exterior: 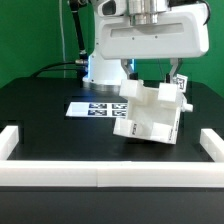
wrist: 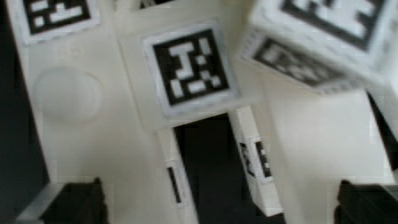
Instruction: Assemble chair
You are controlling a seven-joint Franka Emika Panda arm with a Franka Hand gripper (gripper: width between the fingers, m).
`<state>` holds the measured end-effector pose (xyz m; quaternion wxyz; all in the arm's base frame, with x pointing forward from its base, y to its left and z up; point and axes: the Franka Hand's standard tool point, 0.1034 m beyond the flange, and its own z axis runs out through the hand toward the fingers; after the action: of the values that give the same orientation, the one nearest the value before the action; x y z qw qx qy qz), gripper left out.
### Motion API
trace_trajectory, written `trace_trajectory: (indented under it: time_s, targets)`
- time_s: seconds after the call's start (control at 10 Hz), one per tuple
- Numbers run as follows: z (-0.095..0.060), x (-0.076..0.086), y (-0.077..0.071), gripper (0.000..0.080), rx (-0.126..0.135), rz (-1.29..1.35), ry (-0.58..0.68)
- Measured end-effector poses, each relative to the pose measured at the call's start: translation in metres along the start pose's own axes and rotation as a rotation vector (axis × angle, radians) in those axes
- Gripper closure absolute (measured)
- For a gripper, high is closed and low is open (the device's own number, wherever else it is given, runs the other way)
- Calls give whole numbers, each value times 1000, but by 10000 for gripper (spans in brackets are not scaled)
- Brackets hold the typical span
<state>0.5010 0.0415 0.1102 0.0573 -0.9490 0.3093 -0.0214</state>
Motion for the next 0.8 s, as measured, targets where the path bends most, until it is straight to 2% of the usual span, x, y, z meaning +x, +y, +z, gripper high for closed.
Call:
trace_trajectory:
  time_s: [0.5,0.8]
  targets:
    - [8,26,8,151,-13,-155,70]
    - [5,42,0,151,-9,-185,94]
